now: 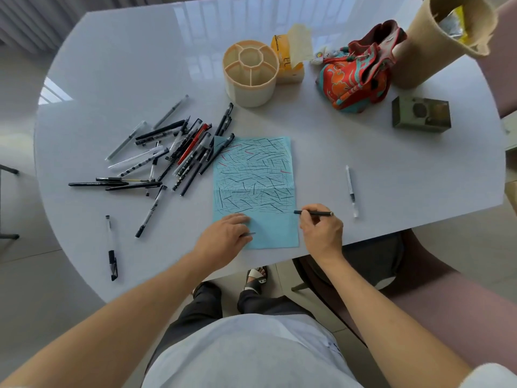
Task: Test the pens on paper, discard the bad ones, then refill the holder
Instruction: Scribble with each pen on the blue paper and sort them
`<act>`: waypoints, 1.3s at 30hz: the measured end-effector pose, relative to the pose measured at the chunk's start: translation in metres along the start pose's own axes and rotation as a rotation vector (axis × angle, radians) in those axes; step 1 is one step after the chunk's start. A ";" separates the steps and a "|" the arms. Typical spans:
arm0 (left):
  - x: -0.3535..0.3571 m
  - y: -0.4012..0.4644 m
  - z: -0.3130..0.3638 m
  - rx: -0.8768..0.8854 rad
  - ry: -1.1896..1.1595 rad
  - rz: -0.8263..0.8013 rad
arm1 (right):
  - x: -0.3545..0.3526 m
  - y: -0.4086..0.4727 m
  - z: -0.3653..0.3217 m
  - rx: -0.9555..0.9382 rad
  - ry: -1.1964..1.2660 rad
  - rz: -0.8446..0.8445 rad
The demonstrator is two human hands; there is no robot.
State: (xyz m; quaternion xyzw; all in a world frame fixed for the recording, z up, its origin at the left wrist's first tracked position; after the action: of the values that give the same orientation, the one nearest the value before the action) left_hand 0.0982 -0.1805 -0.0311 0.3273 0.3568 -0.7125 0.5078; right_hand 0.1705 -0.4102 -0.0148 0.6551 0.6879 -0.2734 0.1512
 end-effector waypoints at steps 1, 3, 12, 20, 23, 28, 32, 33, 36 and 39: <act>-0.001 0.000 0.001 -0.008 -0.011 0.013 | -0.001 -0.002 -0.001 0.018 0.071 -0.002; -0.003 0.001 0.003 -0.027 -0.032 0.036 | 0.001 -0.008 -0.005 0.087 0.256 -0.045; -0.017 0.002 0.021 -0.061 -0.153 0.069 | 0.025 -0.028 -0.025 0.231 0.586 -0.310; -0.022 0.006 0.036 -0.105 -0.175 -0.019 | 0.038 -0.034 -0.027 0.269 0.589 -0.359; -0.022 0.006 0.039 -0.120 -0.170 0.000 | 0.042 -0.034 -0.028 0.271 0.564 -0.341; -0.013 0.007 0.037 -0.137 -0.251 -0.041 | 0.041 -0.024 -0.029 0.284 0.452 -0.429; -0.018 0.007 0.018 -0.225 -0.273 -0.009 | -0.003 0.036 -0.015 0.316 0.216 -0.275; -0.021 0.004 0.010 -0.253 -0.253 0.019 | -0.020 0.056 -0.010 0.289 0.039 -0.219; -0.036 -0.014 -0.021 -0.346 -0.144 0.111 | -0.053 0.099 0.008 0.202 -0.413 -0.158; -0.052 -0.031 -0.052 -0.467 -0.098 0.195 | -0.053 0.115 0.027 0.196 -0.605 -0.210</act>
State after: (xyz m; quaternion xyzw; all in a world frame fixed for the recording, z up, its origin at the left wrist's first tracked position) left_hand 0.0880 -0.1040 -0.0097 0.1989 0.4535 -0.5735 0.6526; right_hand 0.2845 -0.4701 -0.0273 0.4810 0.6462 -0.5343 0.2560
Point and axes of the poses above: each hand's wrist, its own y-axis towards the middle knuckle, its own x-axis out of the palm, z = x × y, the point moved 6 cm from there along y, towards the middle knuckle, and after that the axes turned 2 degrees about x, right-handed, at the moved point
